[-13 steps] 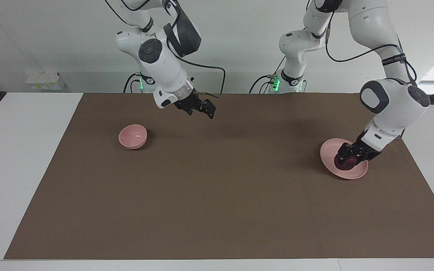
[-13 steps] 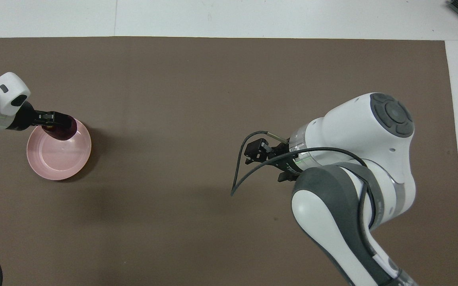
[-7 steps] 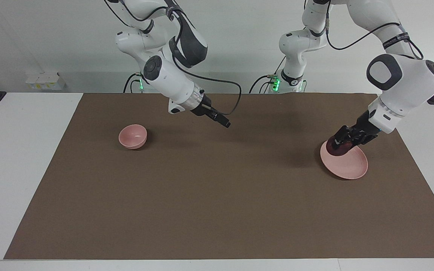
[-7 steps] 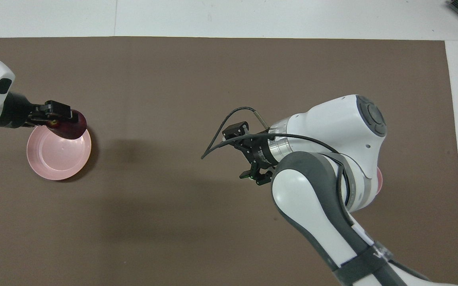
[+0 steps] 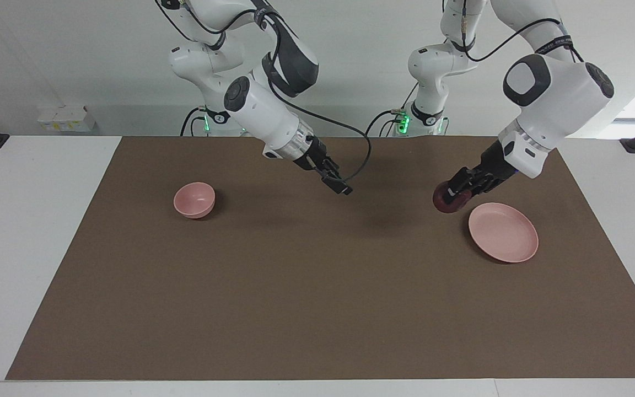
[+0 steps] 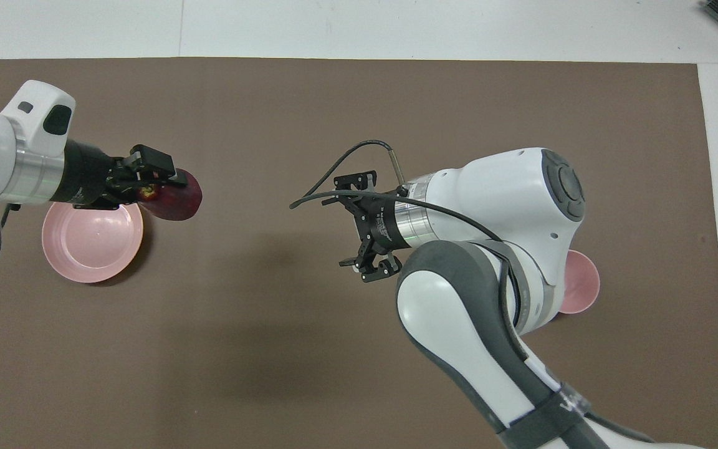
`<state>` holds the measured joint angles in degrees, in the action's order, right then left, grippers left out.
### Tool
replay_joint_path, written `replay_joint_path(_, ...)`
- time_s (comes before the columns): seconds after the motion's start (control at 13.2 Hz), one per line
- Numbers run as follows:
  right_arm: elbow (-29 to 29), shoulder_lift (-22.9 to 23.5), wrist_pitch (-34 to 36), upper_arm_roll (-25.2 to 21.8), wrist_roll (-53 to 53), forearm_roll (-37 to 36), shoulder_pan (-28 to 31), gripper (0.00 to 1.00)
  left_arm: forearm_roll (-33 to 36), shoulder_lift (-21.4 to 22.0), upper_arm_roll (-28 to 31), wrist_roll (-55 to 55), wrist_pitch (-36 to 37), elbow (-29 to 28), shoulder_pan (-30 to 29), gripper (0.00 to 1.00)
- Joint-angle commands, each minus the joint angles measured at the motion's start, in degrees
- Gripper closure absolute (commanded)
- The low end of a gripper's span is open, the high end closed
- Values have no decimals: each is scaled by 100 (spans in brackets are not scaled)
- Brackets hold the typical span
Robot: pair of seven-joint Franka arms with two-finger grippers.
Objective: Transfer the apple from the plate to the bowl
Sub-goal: 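Lift the apple with the left gripper while the right gripper reaches toward it, then close the right gripper on the apple held by the left gripper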
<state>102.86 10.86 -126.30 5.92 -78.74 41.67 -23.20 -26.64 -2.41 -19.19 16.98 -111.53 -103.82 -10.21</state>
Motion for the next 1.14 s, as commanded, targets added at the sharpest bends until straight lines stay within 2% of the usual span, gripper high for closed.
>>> replay_joint_path(0.0,-213,144,-88,-21,-150,166,-79,0,-297,258,-225,621,114,-34,2,100)
replay_joint_path(0.38,-249,144,-96,-21,-650,175,-272,0,-438,338,-831,1421,-26,-60,37,100)
replay_joint_path(0.61,-240,144,-114,-21,-668,506,-264,0,-832,408,-850,1852,-386,-165,221,100)
replay_joint_path(0.83,-240,179,-114,-21,-826,711,-203,0,-895,417,-850,2028,-571,-227,415,100)
replay_joint_path(1.06,-249,206,52,-21,-800,843,25,0,-931,495,-850,2029,-475,-314,529,100)
